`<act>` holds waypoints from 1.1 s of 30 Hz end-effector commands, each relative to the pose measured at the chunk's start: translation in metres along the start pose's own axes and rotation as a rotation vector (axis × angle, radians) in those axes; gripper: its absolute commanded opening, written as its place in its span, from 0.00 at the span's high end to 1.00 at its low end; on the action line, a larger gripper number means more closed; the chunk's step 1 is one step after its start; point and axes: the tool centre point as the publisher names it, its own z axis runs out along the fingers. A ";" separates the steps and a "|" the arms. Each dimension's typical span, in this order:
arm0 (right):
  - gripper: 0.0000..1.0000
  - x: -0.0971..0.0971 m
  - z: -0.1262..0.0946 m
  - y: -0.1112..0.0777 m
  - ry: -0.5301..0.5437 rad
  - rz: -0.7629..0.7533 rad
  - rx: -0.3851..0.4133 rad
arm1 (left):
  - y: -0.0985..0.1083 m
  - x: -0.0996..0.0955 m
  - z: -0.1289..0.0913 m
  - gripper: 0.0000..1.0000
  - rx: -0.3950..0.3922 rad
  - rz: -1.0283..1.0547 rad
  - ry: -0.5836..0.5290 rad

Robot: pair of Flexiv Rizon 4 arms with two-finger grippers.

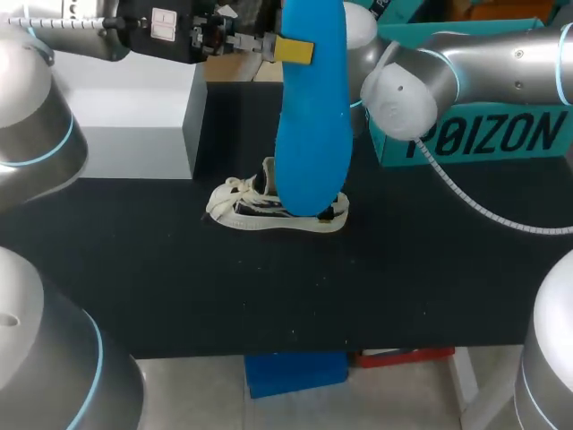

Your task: Take the shoe out of the shoebox, open the shoe tongue, remove and reinsert the insole, then place the shoe into the shoebox

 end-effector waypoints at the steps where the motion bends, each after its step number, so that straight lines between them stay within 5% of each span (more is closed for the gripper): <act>1: 0.00 0.000 0.003 0.003 0.002 0.002 0.040 | 0.000 0.000 0.001 1.00 0.001 0.000 -0.003; 10: 0.00 0.002 0.003 -0.001 0.001 0.010 0.008 | 0.000 0.000 0.001 1.00 0.001 0.000 -0.003; 19: 0.00 -0.004 -0.003 -0.010 -0.020 0.002 -0.150 | 0.000 0.000 0.001 1.00 0.001 0.000 -0.003; 27: 0.00 -0.008 -0.002 -0.017 -0.043 0.035 -0.511 | 0.000 0.000 0.001 1.00 0.001 0.000 -0.003; 33: 0.00 -0.010 0.002 -0.018 -0.033 0.029 -0.691 | 0.000 0.000 0.001 1.00 0.001 0.000 -0.003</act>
